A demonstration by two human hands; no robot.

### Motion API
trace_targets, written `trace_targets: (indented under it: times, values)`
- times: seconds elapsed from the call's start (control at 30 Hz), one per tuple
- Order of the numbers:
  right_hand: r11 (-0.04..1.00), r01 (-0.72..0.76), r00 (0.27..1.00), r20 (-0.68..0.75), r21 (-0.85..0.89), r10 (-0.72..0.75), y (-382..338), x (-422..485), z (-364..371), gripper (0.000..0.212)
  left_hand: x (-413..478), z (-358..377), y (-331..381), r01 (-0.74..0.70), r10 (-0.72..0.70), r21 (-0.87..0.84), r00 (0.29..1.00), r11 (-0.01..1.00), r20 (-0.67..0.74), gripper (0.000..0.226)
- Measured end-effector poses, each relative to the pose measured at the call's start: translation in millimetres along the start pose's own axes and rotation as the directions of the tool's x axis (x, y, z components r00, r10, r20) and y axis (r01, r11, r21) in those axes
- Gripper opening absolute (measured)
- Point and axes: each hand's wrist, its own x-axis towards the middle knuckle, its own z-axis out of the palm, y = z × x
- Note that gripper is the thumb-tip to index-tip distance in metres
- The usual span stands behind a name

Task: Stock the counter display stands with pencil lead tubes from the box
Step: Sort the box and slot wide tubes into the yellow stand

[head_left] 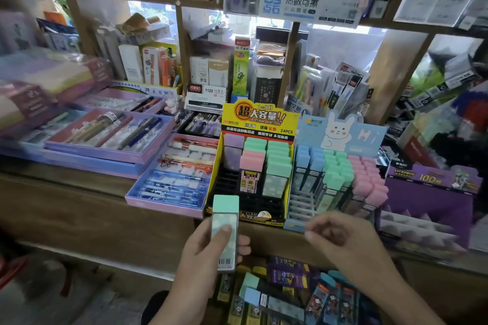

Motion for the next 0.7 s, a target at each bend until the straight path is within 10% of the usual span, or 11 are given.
trace_targets:
  times: [0.33, 0.7]
  values:
    - [0.905, -0.246, 0.774, 0.491, -0.347, 0.399, 60.7, -30.2, 12.9, 0.01, -2.7, 11.0, 7.4, -0.13, 0.098, 0.315, 0.989, 0.94, 0.115, 0.019]
    - [0.856, -0.329, 0.692, 0.514, -0.4, 0.506, 81.3, -29.9, 12.2, 0.016, 23.3, 35.7, 63.1, -0.346, 0.231, 0.48, 0.931, 0.806, 0.283, 0.02]
